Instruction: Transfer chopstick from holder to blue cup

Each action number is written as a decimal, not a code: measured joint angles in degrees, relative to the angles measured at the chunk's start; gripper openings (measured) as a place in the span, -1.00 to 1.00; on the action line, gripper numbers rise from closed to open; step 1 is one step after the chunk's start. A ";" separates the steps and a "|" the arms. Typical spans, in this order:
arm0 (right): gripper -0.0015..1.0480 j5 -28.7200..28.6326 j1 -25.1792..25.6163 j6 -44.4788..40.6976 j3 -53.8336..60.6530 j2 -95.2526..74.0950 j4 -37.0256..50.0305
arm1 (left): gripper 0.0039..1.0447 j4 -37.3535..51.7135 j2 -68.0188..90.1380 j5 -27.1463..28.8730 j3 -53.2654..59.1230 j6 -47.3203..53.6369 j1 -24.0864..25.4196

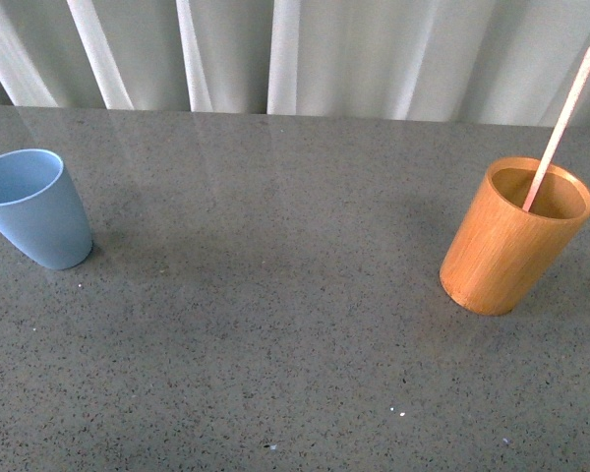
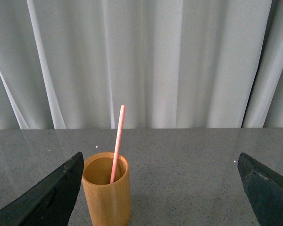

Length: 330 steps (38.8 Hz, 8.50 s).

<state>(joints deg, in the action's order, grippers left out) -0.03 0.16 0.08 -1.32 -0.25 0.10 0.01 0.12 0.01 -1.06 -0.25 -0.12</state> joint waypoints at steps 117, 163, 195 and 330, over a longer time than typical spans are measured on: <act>0.81 -0.02 0.00 -0.02 0.00 0.02 0.00 | 0.87 -19.93 104.15 7.80 -63.10 -11.74 5.31; 0.81 0.00 0.00 -0.02 0.00 0.02 0.00 | -0.66 -20.39 113.11 6.82 -67.60 -10.36 2.99; 0.81 -0.02 0.00 -0.02 0.00 0.02 0.00 | -0.94 -30.80 100.98 3.89 -74.69 0.07 5.18; 0.81 0.00 -0.02 0.00 0.00 0.02 0.00 | -0.94 28.55 28.61 0.02 0.00 -0.11 0.22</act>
<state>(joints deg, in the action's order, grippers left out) -0.03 0.14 0.08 -1.32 -0.23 0.10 28.56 28.73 0.03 -1.06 -0.36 0.10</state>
